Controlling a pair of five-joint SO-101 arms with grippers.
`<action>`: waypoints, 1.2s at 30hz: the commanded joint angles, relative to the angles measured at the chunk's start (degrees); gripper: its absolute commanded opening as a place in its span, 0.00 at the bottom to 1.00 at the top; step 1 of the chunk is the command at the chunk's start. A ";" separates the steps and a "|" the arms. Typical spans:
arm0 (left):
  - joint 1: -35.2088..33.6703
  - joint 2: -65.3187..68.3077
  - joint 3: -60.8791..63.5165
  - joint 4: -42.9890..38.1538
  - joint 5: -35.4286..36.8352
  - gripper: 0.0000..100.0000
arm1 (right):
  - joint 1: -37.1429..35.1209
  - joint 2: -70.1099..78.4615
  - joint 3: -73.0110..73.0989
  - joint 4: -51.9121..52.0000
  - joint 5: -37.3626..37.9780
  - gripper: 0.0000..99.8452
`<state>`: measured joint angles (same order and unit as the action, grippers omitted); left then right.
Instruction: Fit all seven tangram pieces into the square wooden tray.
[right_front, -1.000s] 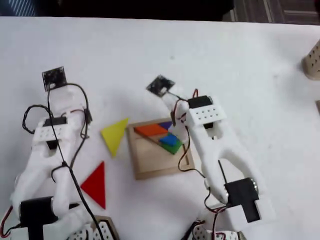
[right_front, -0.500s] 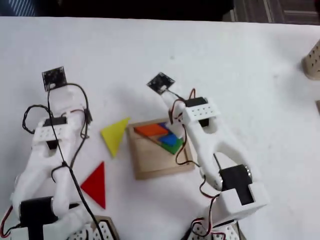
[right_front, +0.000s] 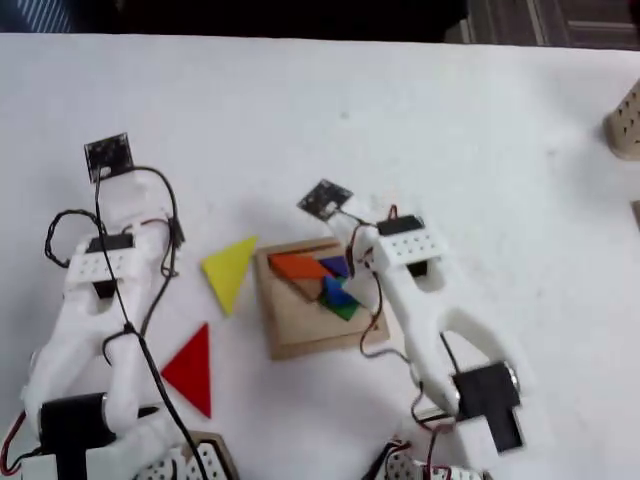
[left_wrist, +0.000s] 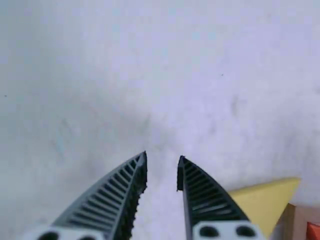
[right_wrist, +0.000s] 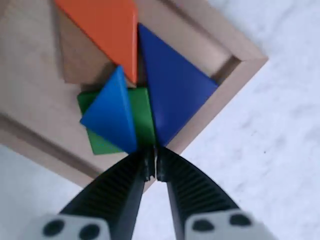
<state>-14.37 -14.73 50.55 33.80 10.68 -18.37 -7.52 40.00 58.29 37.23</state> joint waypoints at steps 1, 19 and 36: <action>-0.22 0.13 -3.25 -1.49 -0.70 0.02 | 0.31 -9.63 2.64 0.31 -2.11 0.02; -0.22 0.13 -3.25 -1.49 -0.70 0.02 | -11.65 -16.13 8.26 -7.43 -20.22 0.02; -0.22 0.13 -3.25 -1.49 -0.70 0.02 | -2.15 -6.64 9.05 -16.84 -22.59 0.02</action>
<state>-14.37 -14.73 50.55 33.80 10.68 -23.47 -14.46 50.46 39.30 14.81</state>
